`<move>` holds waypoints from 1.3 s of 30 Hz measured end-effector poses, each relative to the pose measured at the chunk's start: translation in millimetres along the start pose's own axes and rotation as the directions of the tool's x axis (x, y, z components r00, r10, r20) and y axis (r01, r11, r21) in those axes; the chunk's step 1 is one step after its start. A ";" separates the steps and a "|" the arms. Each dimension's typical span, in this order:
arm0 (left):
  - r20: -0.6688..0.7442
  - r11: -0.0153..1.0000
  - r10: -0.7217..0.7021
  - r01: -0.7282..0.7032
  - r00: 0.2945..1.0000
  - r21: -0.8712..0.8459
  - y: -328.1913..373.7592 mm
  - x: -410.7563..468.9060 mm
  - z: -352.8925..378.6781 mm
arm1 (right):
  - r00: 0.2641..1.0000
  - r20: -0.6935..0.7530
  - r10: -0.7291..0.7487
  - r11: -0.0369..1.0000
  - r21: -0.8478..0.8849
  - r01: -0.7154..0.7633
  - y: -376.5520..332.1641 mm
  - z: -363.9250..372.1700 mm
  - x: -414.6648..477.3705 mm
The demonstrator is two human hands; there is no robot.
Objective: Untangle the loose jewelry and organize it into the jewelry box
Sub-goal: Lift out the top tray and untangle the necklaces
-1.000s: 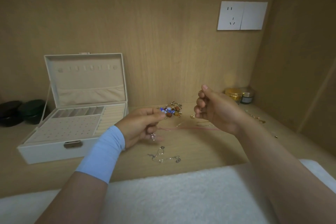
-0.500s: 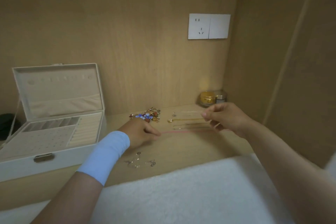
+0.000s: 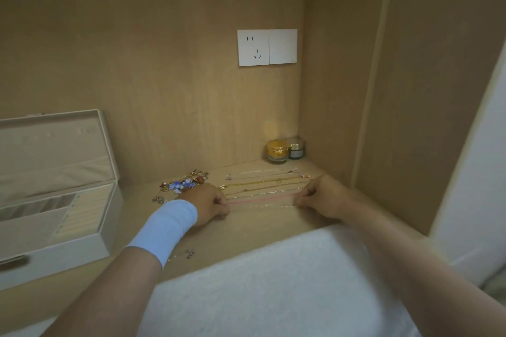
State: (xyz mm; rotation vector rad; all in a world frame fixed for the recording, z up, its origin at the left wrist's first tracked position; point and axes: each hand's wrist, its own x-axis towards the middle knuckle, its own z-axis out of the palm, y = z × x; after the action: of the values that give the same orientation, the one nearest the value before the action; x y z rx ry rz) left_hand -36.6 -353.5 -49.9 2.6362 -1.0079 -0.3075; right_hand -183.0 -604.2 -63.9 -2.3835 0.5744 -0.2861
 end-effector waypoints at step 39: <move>-0.124 0.994 -0.053 0.064 0.991 0.086 -75.9 -99.9 -18.4 | 0.745 0.423 -0.515 0.836 0.056 0.546 -158.2 114.3 -16.5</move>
State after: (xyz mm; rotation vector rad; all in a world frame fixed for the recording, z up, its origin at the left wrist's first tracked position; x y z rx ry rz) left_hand -57.5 -228.5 -50.4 2.7316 -0.9265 -0.1154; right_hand -106.2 -424.6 -48.6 -2.5279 -0.3234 0.0226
